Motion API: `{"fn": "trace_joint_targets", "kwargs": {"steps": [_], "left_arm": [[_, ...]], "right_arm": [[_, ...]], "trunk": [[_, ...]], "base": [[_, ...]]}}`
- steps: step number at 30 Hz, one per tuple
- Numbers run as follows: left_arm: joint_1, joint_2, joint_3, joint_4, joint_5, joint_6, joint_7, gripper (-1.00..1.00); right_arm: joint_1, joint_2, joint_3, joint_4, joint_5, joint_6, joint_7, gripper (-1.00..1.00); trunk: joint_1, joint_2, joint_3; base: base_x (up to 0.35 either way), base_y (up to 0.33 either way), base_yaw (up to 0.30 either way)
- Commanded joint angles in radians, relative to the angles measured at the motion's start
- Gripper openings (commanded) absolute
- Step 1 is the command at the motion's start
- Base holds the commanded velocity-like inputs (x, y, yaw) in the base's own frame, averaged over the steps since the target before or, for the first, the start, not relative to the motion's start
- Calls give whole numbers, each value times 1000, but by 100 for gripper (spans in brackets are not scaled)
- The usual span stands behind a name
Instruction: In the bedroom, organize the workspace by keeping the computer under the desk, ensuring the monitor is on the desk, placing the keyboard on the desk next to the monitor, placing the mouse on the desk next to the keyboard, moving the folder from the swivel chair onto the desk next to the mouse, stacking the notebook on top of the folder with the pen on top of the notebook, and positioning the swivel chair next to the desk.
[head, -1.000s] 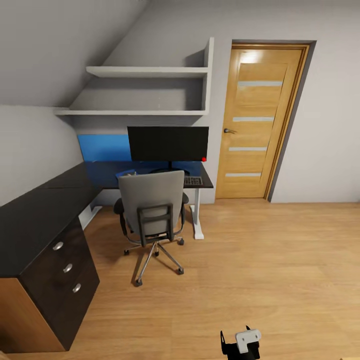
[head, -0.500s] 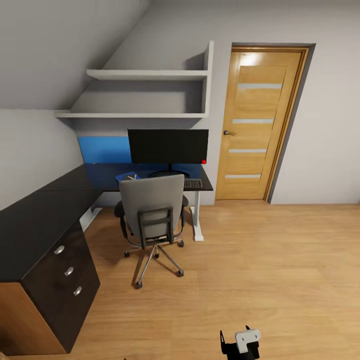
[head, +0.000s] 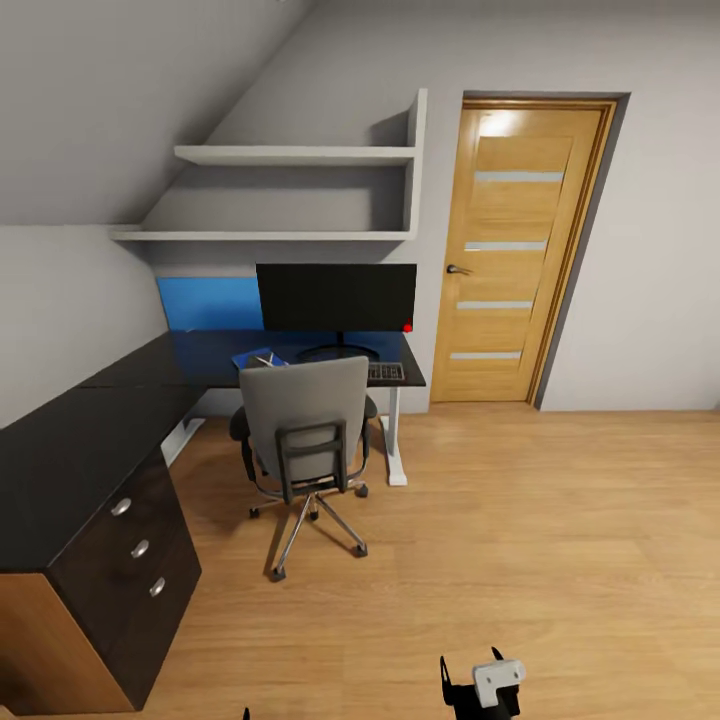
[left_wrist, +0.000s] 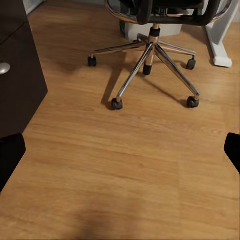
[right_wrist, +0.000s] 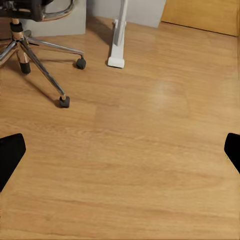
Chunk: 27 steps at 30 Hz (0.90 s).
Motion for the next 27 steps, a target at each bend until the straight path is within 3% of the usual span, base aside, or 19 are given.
{"fn": "trace_joint_targets", "kwargs": {"steps": [1,10,27], "left_arm": [[-1,0,-8,1,4,-4,5,100],[0,1,-8,1,4,-11,5,100],[20,3,-8,1,4,-4,4,100]], "right_arm": [[2,0,8,2,-3,-23,-7,100],[35,0,8,3,-18,-204,-42,100],[49,5,9,2,-30,-242,-94,100]], "trunk": [[-4,7,2],[-38,70,30],[-104,189,84]], "base": [[0,0,0],[0,0,0],[0,0,0]]}}
